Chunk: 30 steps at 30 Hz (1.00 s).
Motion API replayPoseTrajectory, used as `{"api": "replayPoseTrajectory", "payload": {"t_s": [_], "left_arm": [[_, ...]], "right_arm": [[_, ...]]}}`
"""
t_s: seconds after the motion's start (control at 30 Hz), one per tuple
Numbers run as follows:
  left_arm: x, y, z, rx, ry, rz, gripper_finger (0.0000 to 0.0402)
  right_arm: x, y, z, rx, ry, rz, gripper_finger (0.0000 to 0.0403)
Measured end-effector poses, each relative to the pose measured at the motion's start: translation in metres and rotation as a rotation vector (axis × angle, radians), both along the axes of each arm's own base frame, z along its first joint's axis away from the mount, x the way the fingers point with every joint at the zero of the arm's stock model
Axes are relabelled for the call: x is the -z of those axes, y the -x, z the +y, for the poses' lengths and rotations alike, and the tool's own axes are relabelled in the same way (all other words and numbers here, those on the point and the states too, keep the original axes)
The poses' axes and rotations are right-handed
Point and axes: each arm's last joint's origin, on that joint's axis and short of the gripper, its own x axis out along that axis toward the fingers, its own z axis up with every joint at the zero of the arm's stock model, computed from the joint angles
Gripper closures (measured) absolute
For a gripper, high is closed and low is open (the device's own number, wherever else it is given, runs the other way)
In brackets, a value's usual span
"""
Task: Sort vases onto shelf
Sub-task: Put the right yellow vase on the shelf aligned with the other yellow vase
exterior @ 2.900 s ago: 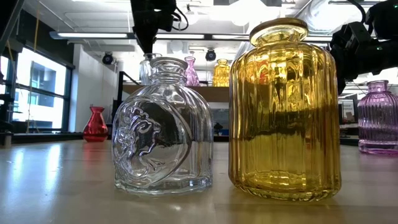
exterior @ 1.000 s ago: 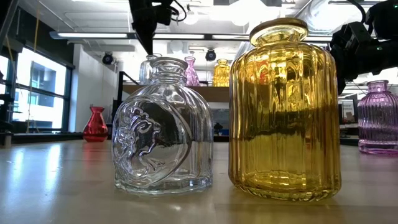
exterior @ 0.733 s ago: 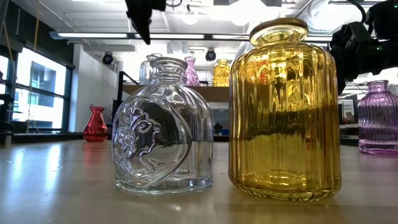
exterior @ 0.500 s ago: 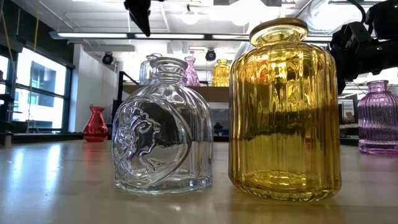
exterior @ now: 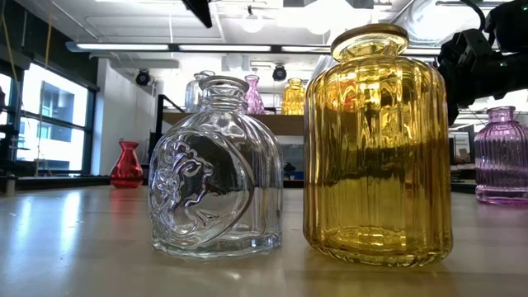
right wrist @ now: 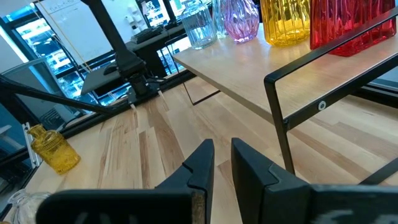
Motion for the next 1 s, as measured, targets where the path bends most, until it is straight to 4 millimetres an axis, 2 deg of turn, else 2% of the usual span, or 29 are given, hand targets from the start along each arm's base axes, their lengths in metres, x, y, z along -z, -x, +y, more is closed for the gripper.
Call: {"api": "replayPoseTrajectory", "payload": {"t_s": [0.3,0.87,1.0], "left_arm": [[0.013,-0.03,-0.054,0.129,0.031,-0.046,0.0318],[0.064,-0.066,-0.186,0.378,0.074,-0.042,0.0318],[0.078,-0.074,-0.209,0.435,0.086,-0.057,0.0318]], "right_arm": [[0.0,0.0,0.0,0.0,0.0,0.0,0.0366],[0.0,0.0,0.0,0.0,0.0,0.0,0.0366],[0.0,0.0,0.0,0.0,-0.001,0.003,0.0366]]}}
